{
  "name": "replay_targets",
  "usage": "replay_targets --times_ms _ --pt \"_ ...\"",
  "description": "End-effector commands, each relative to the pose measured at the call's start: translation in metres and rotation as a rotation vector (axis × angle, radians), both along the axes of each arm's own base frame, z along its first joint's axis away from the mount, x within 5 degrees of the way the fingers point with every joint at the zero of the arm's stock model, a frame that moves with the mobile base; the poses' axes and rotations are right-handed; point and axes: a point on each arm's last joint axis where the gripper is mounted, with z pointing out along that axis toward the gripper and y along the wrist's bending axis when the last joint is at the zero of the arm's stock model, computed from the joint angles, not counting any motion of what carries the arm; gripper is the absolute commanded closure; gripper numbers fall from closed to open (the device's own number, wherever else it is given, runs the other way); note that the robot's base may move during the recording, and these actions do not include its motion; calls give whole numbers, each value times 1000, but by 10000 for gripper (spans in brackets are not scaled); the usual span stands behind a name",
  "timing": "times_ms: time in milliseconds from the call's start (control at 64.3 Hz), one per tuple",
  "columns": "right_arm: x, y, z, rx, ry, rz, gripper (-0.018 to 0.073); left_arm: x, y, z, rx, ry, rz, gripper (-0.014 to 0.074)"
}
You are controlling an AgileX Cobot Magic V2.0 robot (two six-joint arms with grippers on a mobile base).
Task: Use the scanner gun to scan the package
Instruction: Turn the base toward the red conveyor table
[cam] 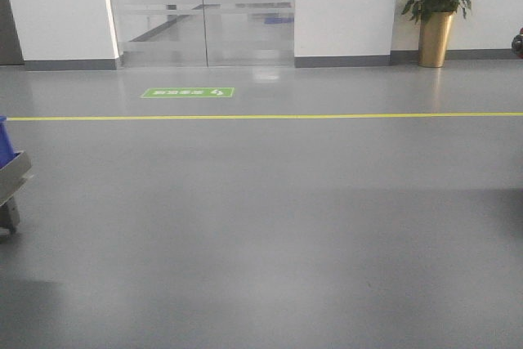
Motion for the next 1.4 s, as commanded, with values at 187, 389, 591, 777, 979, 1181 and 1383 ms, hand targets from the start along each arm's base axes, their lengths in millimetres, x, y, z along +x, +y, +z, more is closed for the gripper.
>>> replay_targets --times_ms 187,389,591,777,979,1181,1383 --pt "-1 -1 3 -7 -31 -9 713 -1 0 3 -12 -25 3 707" --pt "-1 -1 3 -7 -31 -9 713 -1 0 3 -12 -25 3 707" --pt "-1 -1 3 -7 -31 -9 713 -1 0 3 -12 -25 3 707" --pt "-1 -1 3 -7 -31 -9 713 -1 0 3 -12 -25 3 707" --pt "-1 -1 3 -7 -31 -9 713 -1 0 3 -12 -25 3 707" --pt "-1 -1 3 -7 -31 -9 713 -1 0 3 -12 -25 3 707" --pt "-1 -1 3 -7 -31 -9 713 -1 0 3 -12 -25 3 707"
